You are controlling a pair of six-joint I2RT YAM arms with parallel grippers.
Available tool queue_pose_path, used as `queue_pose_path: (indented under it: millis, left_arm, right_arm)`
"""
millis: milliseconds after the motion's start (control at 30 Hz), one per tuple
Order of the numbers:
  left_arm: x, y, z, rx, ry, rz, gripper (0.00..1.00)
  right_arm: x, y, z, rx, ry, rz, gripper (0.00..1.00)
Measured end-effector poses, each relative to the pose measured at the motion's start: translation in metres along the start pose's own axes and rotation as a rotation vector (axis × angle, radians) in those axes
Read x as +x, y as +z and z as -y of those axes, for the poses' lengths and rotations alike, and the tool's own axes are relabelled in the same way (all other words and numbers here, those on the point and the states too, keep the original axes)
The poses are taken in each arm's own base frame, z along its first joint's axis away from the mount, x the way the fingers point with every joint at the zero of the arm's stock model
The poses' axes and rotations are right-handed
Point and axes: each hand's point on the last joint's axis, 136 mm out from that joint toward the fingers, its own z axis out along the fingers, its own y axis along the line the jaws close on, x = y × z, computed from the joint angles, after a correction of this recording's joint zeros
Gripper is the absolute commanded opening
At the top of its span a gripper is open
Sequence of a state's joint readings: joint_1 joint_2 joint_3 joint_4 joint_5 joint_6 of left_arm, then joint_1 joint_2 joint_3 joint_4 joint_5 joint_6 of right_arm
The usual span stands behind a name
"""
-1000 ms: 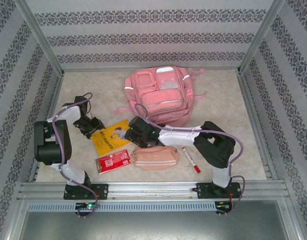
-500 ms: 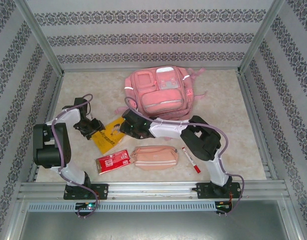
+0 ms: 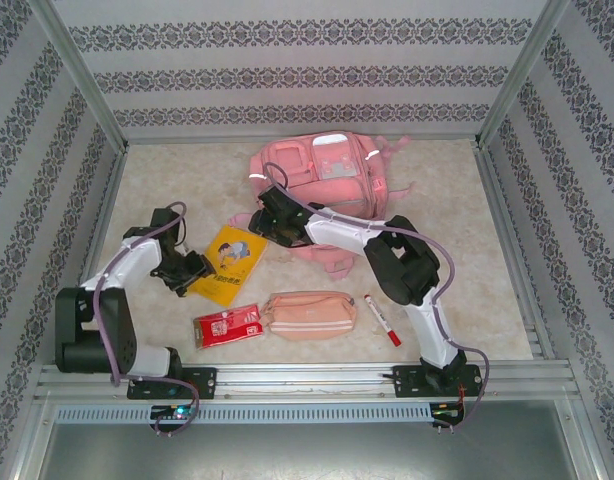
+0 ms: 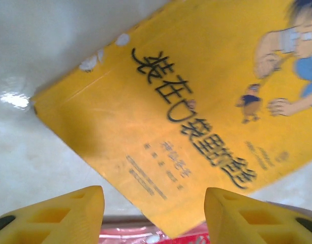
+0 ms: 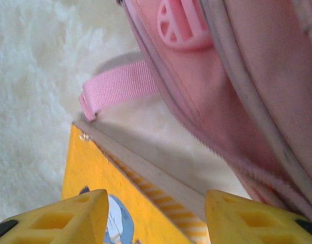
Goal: Pack the student bag
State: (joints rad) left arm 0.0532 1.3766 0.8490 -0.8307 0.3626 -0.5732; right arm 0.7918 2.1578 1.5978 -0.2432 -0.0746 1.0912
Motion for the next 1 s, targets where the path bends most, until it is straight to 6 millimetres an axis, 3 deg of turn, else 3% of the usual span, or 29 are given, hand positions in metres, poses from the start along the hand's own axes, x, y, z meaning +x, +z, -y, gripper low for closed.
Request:
queue_pose_path:
  millis: [167,233,333,433,533,700,1000]
  left_arm:
    - [-0.034,-0.033,0.036,0.079,0.117,0.064,0.58]
    - [-0.049,-0.026,0.044,0.085,0.147,0.035,0.58]
    - [-0.061,0.002,0.042,0.053,0.163,-0.039,0.59]
    - [-0.061,0.026,0.03,0.007,0.162,-0.109,0.59]
    - [-0.061,0.037,0.024,-0.009,0.162,-0.142,0.62]
    - [-0.057,0.034,0.024,0.019,0.175,-0.126,0.67]
    - [-0.023,0.025,0.011,0.034,0.121,-0.151,0.69]
  right_arm:
    - [0.03,-0.015,-0.009,0.005,0.006,-0.058,0.54]
    - [0.046,-0.015,-0.009,0.016,-0.007,-0.081,0.53]
    - [0.066,-0.013,-0.007,0.037,-0.025,-0.113,0.52]
    - [0.076,-0.006,-0.006,0.037,-0.057,-0.147,0.47]
    - [0.08,0.01,-0.002,0.05,-0.088,-0.18,0.4]
    - [0.077,0.021,0.004,0.052,-0.111,-0.214,0.38]
    - [0.056,0.035,-0.003,0.025,-0.205,-0.221,0.22]
